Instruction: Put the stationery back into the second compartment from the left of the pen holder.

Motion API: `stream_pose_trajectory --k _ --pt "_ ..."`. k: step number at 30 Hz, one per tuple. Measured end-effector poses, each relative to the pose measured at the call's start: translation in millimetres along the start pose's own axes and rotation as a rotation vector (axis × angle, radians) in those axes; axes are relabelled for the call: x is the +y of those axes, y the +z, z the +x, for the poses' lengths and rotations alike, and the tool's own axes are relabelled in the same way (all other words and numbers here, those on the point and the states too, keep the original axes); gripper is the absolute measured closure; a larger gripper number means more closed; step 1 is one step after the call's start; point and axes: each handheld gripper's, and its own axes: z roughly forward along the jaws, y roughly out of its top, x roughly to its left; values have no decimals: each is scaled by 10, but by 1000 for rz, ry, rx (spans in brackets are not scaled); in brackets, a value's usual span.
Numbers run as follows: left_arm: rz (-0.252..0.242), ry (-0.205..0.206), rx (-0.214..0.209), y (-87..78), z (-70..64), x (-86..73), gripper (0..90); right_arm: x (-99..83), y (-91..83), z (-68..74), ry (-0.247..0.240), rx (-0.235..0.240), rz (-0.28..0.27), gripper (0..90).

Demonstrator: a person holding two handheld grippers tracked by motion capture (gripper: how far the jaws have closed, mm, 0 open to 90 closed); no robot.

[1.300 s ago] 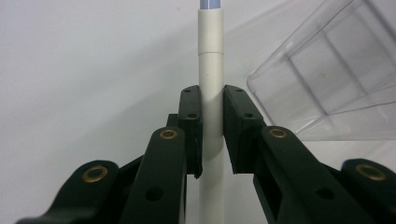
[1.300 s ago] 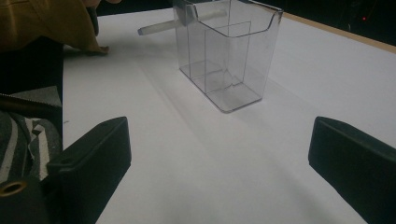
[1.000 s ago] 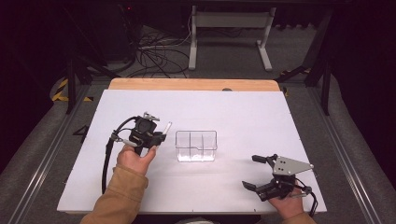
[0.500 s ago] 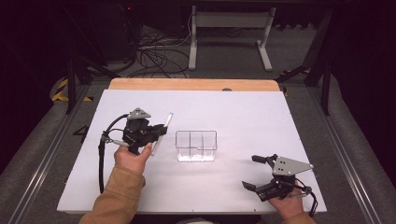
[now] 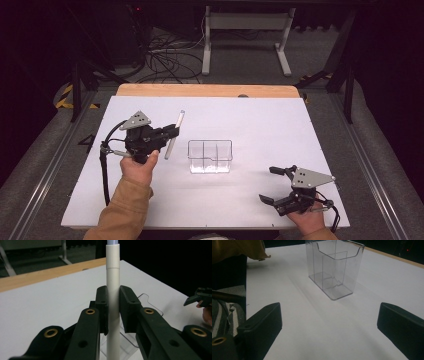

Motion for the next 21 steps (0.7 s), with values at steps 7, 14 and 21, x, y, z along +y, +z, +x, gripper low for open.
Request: stream_pose_trajectory --k 7,14,21 --pt "-42 55 -13 2 -44 42 785 0 1 1 -1 0 2 64" --pt "-84 81 -47 46 -106 112 785 -2 7 1 -3 0 0 64" --pt "-102 103 -89 117 -134 142 785 -4 7 0 -2 -2 6 64"
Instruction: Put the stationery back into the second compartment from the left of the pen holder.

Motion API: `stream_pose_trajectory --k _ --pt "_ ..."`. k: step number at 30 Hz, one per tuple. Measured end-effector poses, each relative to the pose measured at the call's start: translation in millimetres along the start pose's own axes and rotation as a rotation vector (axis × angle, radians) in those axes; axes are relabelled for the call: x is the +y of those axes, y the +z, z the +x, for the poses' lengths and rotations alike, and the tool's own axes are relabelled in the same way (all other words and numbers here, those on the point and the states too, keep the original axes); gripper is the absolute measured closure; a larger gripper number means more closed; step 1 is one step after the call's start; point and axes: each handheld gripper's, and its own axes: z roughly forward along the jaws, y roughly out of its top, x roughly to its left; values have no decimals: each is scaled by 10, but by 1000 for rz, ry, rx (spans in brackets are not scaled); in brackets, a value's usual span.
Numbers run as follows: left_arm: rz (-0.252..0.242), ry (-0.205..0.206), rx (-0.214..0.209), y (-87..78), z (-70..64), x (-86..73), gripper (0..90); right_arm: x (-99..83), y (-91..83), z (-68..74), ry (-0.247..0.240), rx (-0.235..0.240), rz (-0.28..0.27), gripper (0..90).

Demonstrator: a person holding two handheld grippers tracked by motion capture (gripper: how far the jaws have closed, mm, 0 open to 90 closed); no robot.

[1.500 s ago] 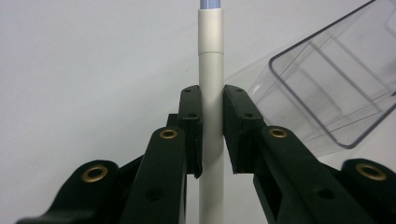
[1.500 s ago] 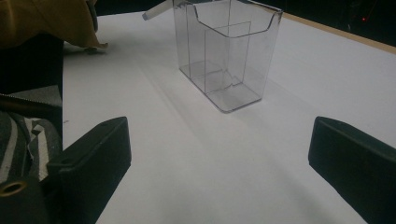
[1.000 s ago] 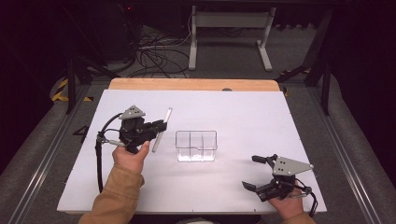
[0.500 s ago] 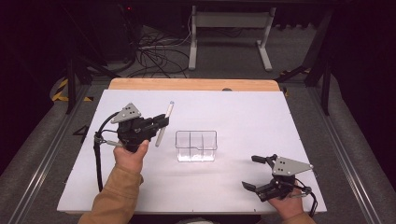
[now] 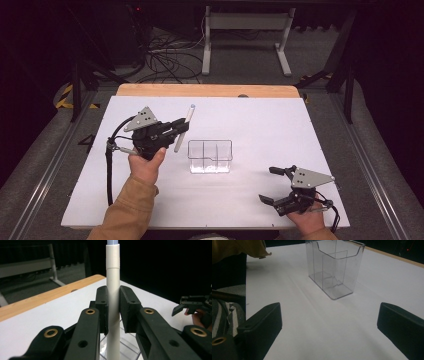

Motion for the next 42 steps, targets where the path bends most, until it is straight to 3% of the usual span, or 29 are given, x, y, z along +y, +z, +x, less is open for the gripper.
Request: stream_pose_trajectory --k 12,22,35,42 --pt "-55 -18 -116 216 -23 -14 785 -7 -9 5 6 0 -2 64" --pt "-88 3 -168 412 -103 -54 785 -8 -20 7 10 0 -3 64" --pt "-86 21 -191 654 -212 -150 785 -10 -23 4 -4 -1 -8 64" --pt "-63 26 -174 748 -214 -205 785 -8 -23 4 -7 -3 -12 64"
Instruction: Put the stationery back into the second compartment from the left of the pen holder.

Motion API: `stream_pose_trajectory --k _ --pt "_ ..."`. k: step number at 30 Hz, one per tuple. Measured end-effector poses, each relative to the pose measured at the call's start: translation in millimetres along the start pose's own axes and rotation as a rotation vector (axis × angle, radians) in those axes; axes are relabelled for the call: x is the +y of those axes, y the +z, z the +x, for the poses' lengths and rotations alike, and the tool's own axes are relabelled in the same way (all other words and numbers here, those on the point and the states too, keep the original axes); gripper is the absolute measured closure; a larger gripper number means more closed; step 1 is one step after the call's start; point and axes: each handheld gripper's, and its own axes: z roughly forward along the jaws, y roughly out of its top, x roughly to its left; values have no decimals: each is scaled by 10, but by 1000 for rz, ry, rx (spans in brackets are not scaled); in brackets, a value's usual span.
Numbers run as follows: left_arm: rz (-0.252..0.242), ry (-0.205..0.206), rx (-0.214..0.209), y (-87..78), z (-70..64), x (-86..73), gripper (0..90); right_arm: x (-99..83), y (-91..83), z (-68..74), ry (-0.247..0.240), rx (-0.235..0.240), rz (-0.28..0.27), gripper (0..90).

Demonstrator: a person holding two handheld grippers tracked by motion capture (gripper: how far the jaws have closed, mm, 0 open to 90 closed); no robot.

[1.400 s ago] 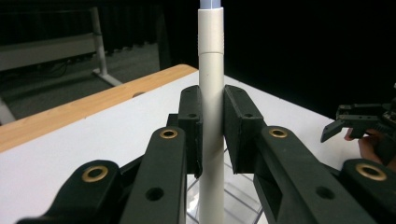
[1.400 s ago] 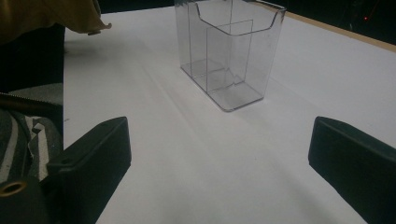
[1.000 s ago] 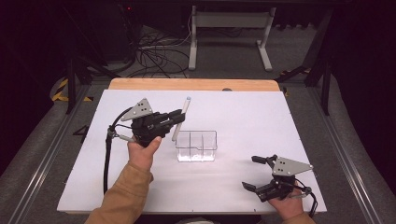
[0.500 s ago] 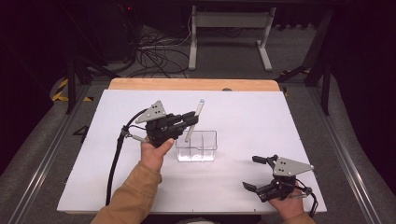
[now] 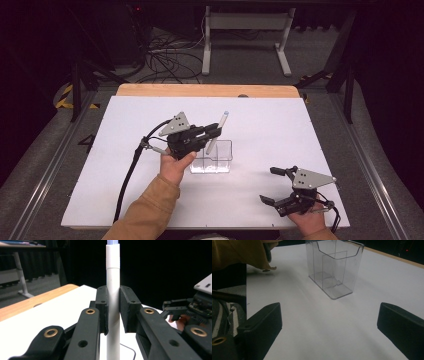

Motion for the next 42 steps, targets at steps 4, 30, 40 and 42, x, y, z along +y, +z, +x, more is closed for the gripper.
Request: stream_pose_trajectory --k 4,30,40,42 --pt "15 -4 1 37 9 -32 785 1 -5 6 6 4 2 64" --pt "59 1 -21 51 33 -154 784 2 1 5 0 8 -2 65" --pt "103 14 -14 50 16 -201 781 7 4 5 2 12 -3 65" --pt "121 12 15 35 14 -190 744 8 2 5 3 13 -3 65"
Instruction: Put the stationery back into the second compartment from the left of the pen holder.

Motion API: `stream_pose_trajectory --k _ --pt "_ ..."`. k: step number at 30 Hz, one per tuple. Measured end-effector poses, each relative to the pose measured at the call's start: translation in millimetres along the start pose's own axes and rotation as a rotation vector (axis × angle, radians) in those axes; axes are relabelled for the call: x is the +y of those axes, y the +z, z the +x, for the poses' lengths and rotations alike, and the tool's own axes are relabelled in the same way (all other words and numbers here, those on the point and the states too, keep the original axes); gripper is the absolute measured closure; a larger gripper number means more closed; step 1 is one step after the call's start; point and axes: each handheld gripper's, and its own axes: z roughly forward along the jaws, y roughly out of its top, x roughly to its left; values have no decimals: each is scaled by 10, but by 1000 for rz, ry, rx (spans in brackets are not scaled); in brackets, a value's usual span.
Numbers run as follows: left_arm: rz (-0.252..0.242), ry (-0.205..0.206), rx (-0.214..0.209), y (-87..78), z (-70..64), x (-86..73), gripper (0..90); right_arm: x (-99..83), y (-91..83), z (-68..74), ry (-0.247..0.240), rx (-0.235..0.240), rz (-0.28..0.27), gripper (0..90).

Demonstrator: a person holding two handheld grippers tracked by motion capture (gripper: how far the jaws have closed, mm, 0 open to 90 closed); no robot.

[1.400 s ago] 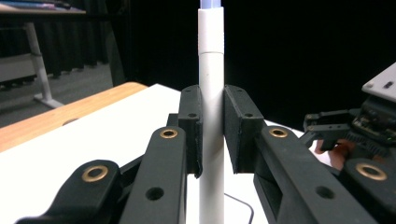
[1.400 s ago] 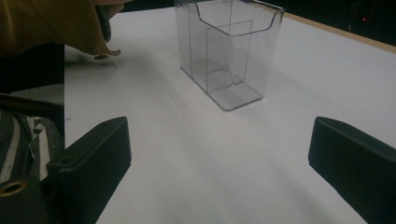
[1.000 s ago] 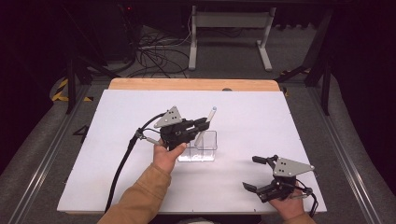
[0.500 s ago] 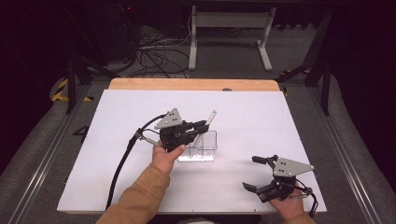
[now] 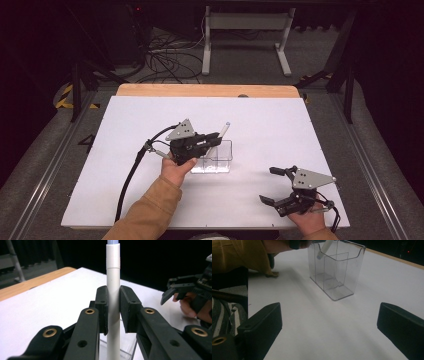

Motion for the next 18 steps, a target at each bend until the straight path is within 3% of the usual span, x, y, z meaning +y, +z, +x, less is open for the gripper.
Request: stream_pose_trajectory --k 3,8,12,18 --pt "27 -38 19 -54 5 34 543 0 -2 -2 -2 -1 0 65" --pt "20 -18 78 -231 -51 123 371 1 2 -9 -3 -2 0 65" --pt "2 39 112 -419 -134 211 272 6 7 -13 -3 -3 -4 65" --pt "24 60 124 -599 -193 241 210 12 22 -11 -3 0 -2 65"
